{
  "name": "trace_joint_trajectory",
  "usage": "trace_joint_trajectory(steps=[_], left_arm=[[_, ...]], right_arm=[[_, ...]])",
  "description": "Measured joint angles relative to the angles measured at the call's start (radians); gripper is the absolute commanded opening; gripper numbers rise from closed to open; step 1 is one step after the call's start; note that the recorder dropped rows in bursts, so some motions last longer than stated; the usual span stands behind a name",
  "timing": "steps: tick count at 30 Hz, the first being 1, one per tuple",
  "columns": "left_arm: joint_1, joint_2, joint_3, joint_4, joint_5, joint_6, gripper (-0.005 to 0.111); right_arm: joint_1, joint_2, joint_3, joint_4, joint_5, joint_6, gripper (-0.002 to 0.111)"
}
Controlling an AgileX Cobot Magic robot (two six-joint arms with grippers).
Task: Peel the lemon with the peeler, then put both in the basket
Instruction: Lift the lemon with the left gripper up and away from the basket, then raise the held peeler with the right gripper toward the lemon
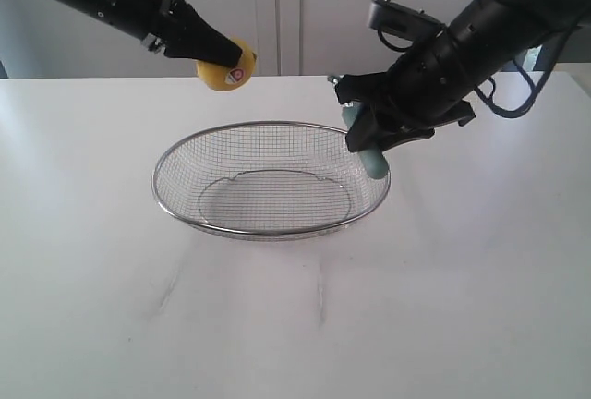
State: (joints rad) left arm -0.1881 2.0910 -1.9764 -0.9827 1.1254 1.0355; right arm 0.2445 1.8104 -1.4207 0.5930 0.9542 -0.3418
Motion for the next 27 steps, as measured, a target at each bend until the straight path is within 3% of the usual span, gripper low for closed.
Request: trace_joint_trajectory(steps=[15,21,27], left_arm=[[0.000,-0.170,0.329,-0.357,-0.080,0.423,0.000],[0.000,-0.179,0.402,-0.519,-0.081,0.520,0.000],[0.000,-0.179,0.423,-0.565,-0.081,0.547,0.000]], right_arm=[[-0.071,0.000,0.059,0.324,0.092,-0.337,0.000],[-0.074,0.030,0.062,0.426,0.151,-0.402,0.000],[-0.074,0.085,0.066,0.587,0.230,-0.492,0.000]])
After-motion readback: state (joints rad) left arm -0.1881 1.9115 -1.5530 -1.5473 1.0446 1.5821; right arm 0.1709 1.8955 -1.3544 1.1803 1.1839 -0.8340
